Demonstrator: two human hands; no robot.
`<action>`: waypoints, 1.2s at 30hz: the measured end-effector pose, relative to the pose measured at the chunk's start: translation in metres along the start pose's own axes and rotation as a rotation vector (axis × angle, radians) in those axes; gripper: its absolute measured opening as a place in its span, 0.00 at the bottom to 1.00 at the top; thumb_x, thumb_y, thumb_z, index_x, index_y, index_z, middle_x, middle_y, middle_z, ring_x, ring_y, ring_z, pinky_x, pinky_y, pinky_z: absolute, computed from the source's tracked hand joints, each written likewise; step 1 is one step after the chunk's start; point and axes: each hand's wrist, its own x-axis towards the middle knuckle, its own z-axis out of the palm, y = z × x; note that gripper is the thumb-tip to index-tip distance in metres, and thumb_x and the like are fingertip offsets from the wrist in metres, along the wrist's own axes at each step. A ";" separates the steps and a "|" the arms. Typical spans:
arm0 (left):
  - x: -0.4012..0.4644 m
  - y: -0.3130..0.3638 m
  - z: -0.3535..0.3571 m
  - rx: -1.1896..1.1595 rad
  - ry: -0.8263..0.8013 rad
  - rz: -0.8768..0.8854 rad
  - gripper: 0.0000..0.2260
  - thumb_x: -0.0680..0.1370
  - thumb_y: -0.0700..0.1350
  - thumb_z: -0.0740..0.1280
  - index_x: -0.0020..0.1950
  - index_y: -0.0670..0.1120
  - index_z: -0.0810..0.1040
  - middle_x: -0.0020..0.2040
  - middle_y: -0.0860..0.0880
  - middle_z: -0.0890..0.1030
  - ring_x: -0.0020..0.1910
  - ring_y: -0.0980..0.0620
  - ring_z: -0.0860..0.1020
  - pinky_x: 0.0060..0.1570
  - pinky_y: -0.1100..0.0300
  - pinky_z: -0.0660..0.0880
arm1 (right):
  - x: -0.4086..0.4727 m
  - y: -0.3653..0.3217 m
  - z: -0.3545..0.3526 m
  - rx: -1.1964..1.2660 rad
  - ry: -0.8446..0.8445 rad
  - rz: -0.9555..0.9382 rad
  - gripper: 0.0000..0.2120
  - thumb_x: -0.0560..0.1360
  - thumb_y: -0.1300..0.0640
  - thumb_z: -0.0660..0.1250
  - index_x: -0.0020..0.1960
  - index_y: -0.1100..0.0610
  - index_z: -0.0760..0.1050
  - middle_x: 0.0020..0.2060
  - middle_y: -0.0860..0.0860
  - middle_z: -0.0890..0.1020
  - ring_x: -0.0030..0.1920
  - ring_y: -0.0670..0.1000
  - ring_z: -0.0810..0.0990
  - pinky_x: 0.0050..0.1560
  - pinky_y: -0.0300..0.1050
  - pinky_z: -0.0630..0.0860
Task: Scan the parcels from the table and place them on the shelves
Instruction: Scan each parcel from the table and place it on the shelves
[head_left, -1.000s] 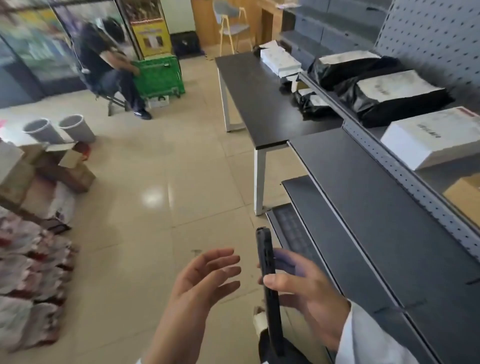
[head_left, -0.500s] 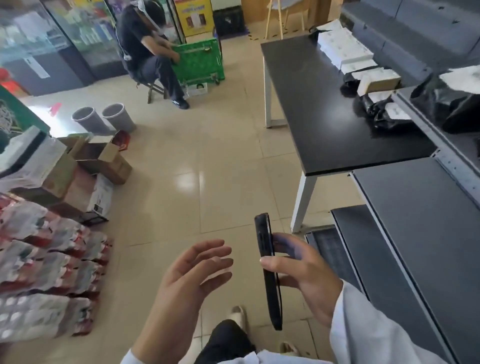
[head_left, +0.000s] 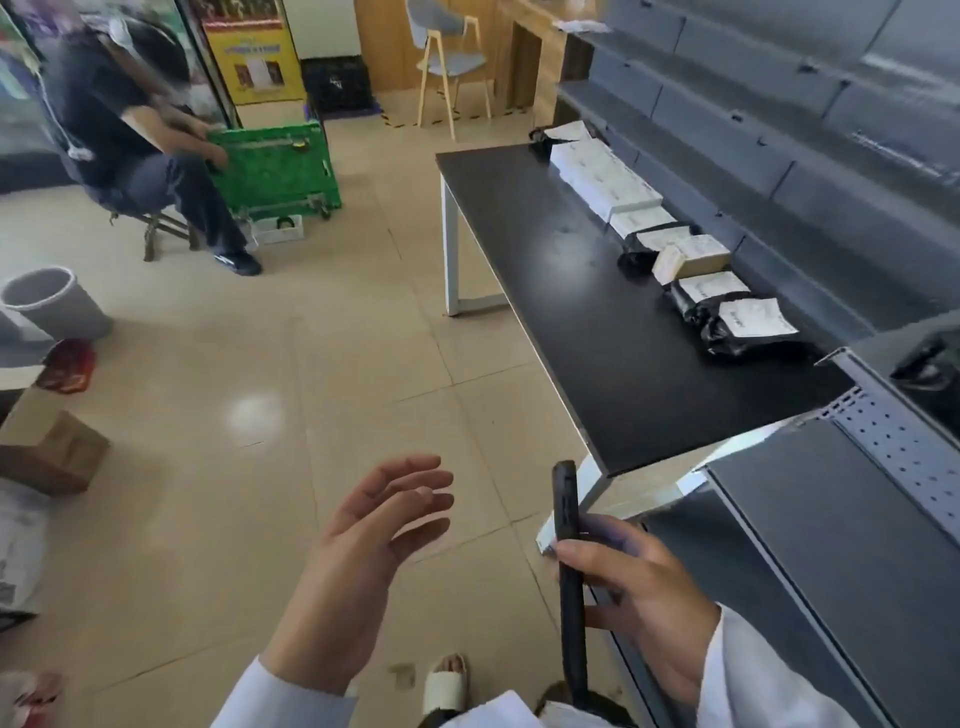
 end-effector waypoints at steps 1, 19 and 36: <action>0.018 0.005 0.001 0.013 -0.010 -0.009 0.09 0.76 0.36 0.67 0.54 0.44 0.82 0.54 0.43 0.84 0.50 0.49 0.81 0.53 0.53 0.77 | 0.008 -0.004 0.001 0.027 0.040 0.012 0.16 0.67 0.56 0.78 0.53 0.56 0.84 0.44 0.56 0.84 0.44 0.55 0.83 0.44 0.54 0.82; 0.250 0.044 0.155 0.460 -0.472 -0.241 0.10 0.71 0.38 0.71 0.51 0.45 0.84 0.51 0.43 0.84 0.48 0.48 0.82 0.53 0.52 0.78 | 0.186 -0.119 -0.087 0.627 0.436 -0.044 0.06 0.69 0.59 0.74 0.43 0.57 0.78 0.36 0.57 0.77 0.36 0.54 0.79 0.40 0.50 0.76; 0.467 -0.090 0.341 0.747 -0.707 -0.514 0.08 0.78 0.35 0.65 0.54 0.43 0.81 0.44 0.47 0.82 0.41 0.50 0.80 0.42 0.59 0.78 | 0.257 -0.167 -0.165 0.923 0.975 -0.105 0.00 0.75 0.60 0.70 0.45 0.56 0.79 0.32 0.50 0.84 0.33 0.50 0.83 0.37 0.48 0.77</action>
